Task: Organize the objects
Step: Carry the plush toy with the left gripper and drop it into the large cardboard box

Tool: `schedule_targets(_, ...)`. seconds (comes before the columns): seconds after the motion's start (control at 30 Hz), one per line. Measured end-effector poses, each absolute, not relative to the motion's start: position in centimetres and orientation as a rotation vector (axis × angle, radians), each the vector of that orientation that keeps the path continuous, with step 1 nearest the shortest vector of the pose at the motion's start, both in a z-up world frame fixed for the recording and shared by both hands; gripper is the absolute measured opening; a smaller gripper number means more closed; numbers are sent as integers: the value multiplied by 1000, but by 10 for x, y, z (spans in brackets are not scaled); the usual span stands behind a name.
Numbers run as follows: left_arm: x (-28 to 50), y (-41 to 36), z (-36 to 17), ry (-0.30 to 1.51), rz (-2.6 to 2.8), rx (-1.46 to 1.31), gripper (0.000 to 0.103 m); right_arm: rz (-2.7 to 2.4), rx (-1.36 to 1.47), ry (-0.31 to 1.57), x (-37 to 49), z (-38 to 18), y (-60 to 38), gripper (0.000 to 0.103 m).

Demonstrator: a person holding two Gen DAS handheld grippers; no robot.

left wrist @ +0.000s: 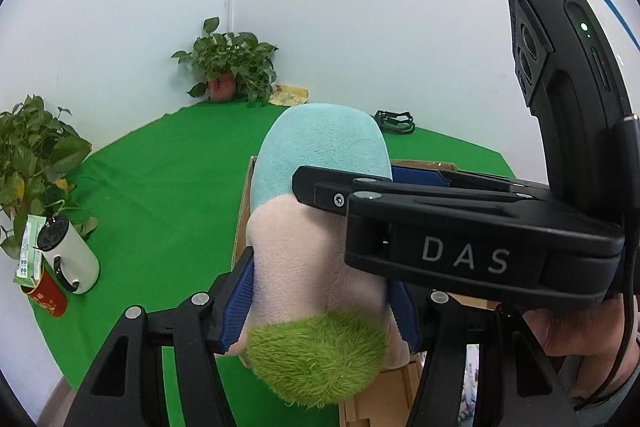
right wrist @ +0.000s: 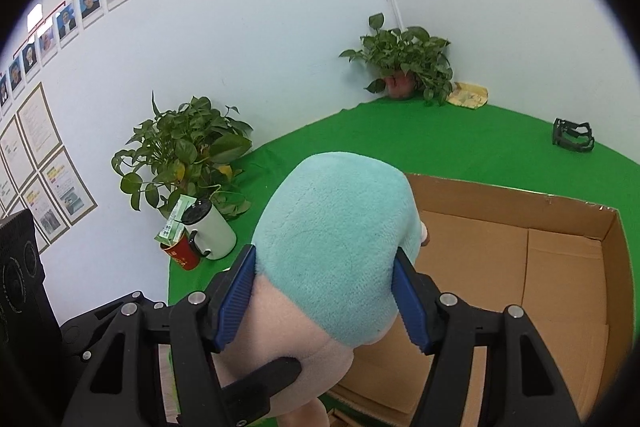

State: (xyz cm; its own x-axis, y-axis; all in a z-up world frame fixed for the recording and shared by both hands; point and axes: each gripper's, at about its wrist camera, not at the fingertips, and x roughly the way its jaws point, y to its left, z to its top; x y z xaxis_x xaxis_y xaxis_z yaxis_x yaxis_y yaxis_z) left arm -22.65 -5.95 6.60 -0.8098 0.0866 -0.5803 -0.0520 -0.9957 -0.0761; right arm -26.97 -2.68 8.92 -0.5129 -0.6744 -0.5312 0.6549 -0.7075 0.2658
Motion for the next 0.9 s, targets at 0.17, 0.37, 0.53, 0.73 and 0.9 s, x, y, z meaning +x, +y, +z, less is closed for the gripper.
schedule_targets(0.17, -256, -72, 43, -117, 2926, -1039, 58, -2172, 860, -34, -297, 68, -36, 64)
schedule_targets(0.37, -296, -97, 2, -148, 2913, -1176, 58, -2105, 922, -71, -325, 33, -44, 65)
schedule_targets(0.53, -319, -116, -28, -135, 2906, -1267, 58, -2032, 991, -111, -346, 4, -51, 65)
schedule_targets(0.73, -318, -125, -52, -141, 2882, -1320, 61, -1994, 1058, -161, -359, -18, -55, 66)
schedule_targets(0.9, -317, -121, -63, -109, 2882, -1344, 70, -1972, 1132, -175, -366, -27, -55, 68)
